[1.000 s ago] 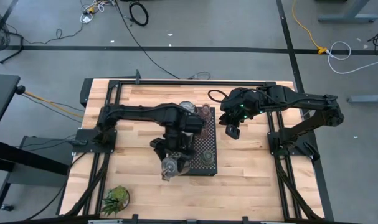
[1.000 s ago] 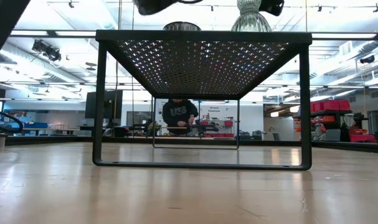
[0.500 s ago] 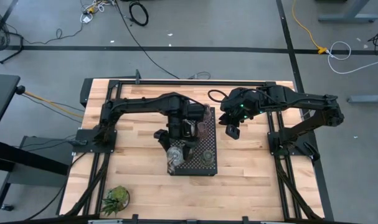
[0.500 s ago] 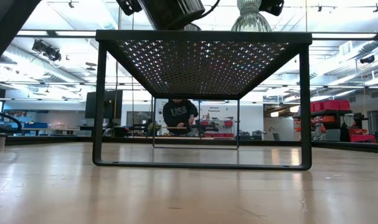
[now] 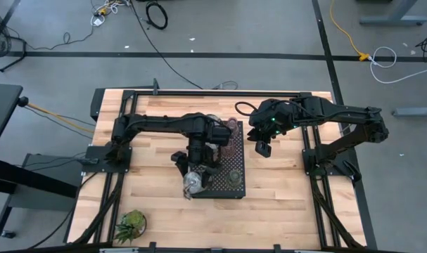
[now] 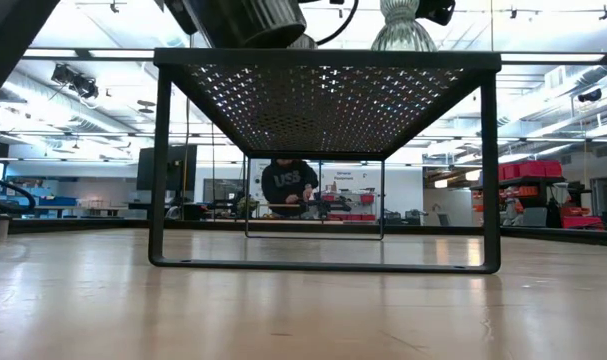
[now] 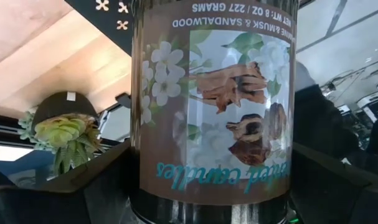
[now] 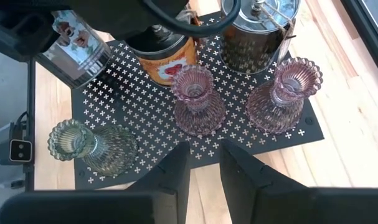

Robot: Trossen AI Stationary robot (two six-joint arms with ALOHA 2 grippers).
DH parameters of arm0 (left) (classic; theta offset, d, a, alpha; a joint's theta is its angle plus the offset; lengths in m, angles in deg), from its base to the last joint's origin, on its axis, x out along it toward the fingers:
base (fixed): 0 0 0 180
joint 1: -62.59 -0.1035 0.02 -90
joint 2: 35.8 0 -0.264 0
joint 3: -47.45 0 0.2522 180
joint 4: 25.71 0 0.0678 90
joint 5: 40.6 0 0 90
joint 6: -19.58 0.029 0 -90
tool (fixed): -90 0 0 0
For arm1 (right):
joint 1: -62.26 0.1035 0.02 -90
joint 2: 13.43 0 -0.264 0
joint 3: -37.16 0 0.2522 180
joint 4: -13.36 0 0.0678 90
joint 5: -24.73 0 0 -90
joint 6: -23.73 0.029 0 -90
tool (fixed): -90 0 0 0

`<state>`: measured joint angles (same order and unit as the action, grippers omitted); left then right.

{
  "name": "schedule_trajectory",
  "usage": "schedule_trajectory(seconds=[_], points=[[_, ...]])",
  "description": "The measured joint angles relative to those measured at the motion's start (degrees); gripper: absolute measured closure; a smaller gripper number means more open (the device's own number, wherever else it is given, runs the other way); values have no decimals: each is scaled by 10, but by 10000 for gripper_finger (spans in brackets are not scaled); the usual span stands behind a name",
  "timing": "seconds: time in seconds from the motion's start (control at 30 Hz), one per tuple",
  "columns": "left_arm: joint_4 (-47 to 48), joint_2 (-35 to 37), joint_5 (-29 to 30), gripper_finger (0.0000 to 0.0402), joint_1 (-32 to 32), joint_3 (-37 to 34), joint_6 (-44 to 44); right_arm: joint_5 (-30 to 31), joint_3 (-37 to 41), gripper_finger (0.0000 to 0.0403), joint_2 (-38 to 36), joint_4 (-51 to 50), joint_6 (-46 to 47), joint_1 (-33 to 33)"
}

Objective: Pick & Place candle stick holders
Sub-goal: Put the silver scented candle on the shelf aligned with the other scented candles

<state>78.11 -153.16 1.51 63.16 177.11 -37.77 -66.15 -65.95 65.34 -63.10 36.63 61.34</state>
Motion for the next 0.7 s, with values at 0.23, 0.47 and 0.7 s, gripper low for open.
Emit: schedule_trajectory(seconds=[0.23,0.47,0.7], points=[[0,0,13,32,-4,0,-1,0,0,318,0,0,-1,0],[0,0,17,17,-5,0,2,0,0,318,0,1,-2,0],[0,0,20,19,-7,0,23,0,0,318,0,1,-2,0]])
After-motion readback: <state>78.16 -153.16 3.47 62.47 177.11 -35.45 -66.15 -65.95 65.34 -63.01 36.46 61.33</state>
